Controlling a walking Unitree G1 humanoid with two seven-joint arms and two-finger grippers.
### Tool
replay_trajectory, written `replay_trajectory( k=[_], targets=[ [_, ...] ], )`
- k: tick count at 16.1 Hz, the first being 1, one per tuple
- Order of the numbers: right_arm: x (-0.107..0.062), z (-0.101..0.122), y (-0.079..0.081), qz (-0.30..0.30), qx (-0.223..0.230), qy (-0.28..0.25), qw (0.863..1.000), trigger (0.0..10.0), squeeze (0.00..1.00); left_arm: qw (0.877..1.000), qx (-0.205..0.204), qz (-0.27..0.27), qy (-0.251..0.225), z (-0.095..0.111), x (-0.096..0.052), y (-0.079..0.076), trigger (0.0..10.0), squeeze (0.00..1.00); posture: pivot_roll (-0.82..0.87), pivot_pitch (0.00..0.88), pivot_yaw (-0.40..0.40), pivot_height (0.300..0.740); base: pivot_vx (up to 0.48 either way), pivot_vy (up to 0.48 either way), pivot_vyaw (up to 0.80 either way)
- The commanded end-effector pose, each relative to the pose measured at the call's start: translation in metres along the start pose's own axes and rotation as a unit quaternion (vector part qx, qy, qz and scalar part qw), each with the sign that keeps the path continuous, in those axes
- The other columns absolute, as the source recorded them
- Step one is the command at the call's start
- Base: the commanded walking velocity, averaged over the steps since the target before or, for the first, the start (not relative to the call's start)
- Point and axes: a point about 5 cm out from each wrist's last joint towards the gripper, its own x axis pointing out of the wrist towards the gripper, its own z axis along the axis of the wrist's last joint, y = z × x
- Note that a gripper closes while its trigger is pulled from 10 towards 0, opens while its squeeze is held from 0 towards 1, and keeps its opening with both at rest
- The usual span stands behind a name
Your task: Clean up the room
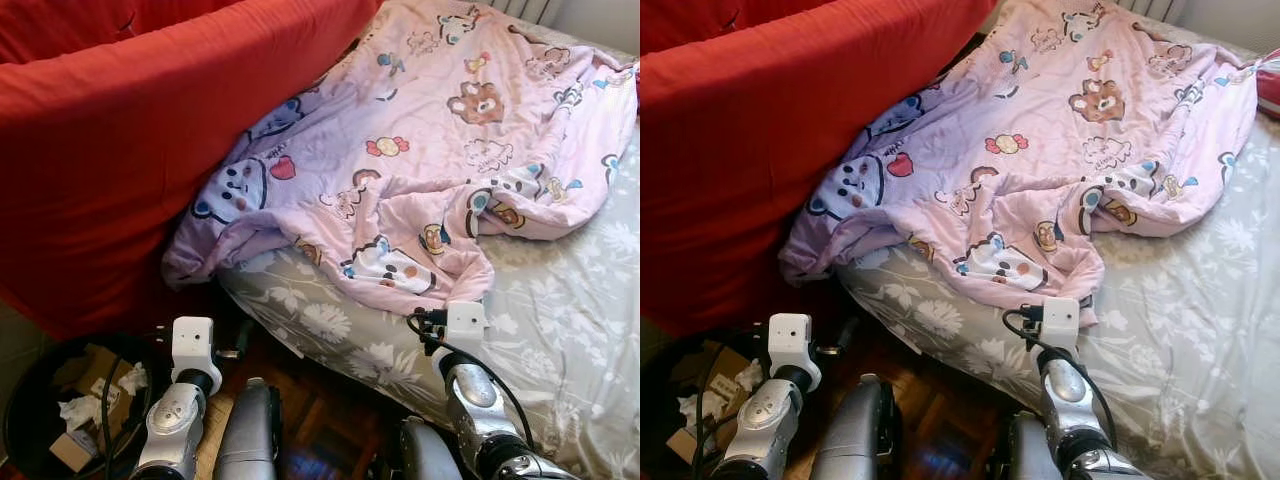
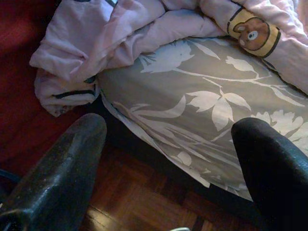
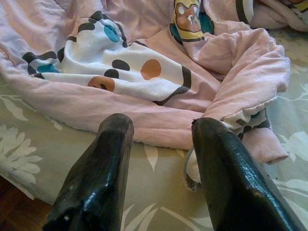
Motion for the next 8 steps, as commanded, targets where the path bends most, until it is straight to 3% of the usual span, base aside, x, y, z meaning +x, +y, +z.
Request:
replay_trajectory(
  k=[1, 8],
  targets=[
    [-0.0047, -0.011, 0.0, -0.003, 0.003, 0.019, 1.0, 10.0, 0.0, 1.0, 0.003, -0.001, 0.016, -0.0078, -0.0045, -0.0006, 10.0, 0.0, 0.18, 0.209, -0.018, 0.642, 0.244, 0.0, 0.0],
    [-0.0048, -0.0116, 0.0007, -0.006, 0.006, 0.021, 1.0, 10.0, 0.0, 1.0, 0.009, -0.008, 0.011, -0.0052, -0.0029, -0.002, 10.0, 0.0, 0.18, 0.21, -0.015, 0.642, 0.28, 0.0, 0.0]
  ],
)
